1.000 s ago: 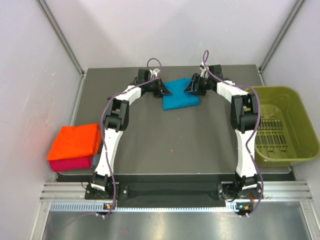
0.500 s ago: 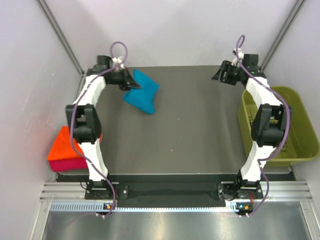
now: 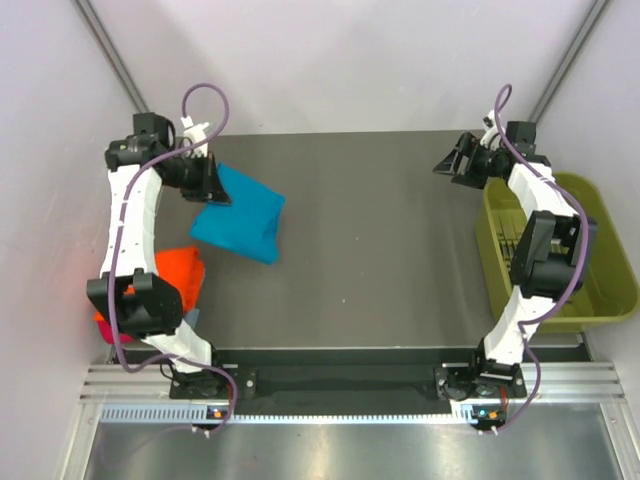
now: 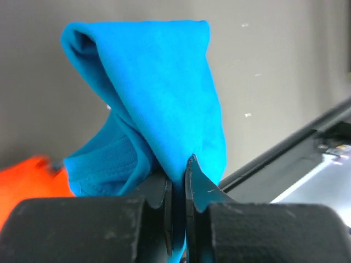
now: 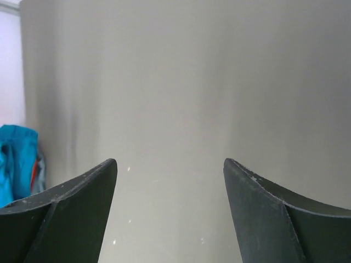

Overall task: Fold and stack the t-shirts
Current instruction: Neatly place the folded tshirt to the corner

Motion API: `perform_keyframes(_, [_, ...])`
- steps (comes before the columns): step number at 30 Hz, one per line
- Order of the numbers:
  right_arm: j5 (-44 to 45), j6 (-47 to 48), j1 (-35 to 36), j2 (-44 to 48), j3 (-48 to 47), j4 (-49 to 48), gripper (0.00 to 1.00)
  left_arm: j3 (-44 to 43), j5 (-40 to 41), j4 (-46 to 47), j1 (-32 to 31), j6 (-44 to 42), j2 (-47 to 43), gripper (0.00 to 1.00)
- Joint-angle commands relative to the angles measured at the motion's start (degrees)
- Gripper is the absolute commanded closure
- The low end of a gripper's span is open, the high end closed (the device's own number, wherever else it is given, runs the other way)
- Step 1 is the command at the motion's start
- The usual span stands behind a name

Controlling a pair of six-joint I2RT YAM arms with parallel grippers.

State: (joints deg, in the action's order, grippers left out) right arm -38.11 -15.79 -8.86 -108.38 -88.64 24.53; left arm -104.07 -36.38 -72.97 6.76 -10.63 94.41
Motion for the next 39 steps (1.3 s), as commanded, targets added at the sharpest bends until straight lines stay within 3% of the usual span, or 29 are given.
perform_keyframes(1, [-4.6,-1.78,-0.63,4.83,2.41,0.07,0.21,-3.86,7.53,-13.51,0.88,-5.47,-5.71,1.0])
perform_keyframes(9, [-4.61,-3.54,-0.54,9.67,9.01,-2.38,0.2,1.24,19.24,-13.43,1.23,-12.57,-15.39,1.0])
perform_keyframes(15, [-3.99,-3.29,-0.28,10.82,7.35,-1.95,0.2,1.94,22.4,-13.43,2.29,-17.75,-16.27,1.0])
perform_keyframes(23, [-3.9,-2.93,-0.01,10.55,7.52,-1.51,0.2,4.75,32.67,-13.34,3.08,-27.24,-20.84,1.0])
perform_keyframes(39, [-4.26,-3.28,0.6,9.77,7.69,-1.95,0.19,9.5,37.96,-13.52,3.52,-30.32,-28.67,1.0])
